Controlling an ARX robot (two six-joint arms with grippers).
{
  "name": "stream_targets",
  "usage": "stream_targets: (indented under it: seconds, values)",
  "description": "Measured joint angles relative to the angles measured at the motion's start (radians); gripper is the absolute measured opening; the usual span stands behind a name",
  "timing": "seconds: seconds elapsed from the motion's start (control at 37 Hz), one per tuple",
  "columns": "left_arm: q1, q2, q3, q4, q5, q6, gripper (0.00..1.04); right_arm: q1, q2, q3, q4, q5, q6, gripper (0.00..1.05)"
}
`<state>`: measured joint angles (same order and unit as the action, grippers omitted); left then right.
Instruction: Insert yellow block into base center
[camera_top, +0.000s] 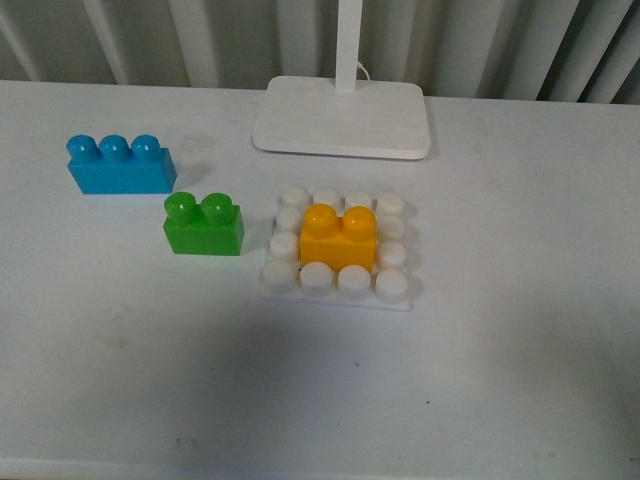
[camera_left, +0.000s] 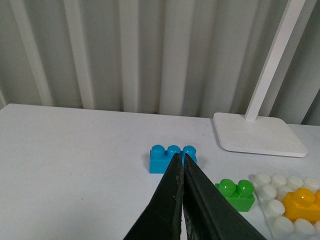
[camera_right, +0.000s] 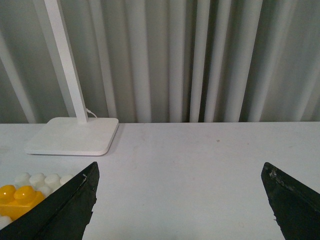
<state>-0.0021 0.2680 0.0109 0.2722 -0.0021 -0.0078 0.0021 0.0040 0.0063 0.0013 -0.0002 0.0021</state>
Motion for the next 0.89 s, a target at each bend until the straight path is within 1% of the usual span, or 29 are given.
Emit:
stream_targets:
  seconds: [0.27,0.35,0.38,0.89]
  values:
    - [0.000,-0.092,0.000,-0.092,0.000,0.000,0.04,0.000,0.000,0.000,0.000,0.000,0.000,0.95]
    - [0.000,-0.217,0.000,-0.251,0.002,0.000,0.04,0.000,0.000,0.000,0.000,0.001,0.000,0.95]
    - [0.000,-0.246,0.000,-0.263,0.002,0.000,0.04,0.000,0.000,0.000,0.000,0.001,0.000,0.95]
    - [0.000,-0.264,0.000,-0.270,0.002,0.000,0.04,0.000,0.000,0.000,0.000,0.000,0.000,0.95]
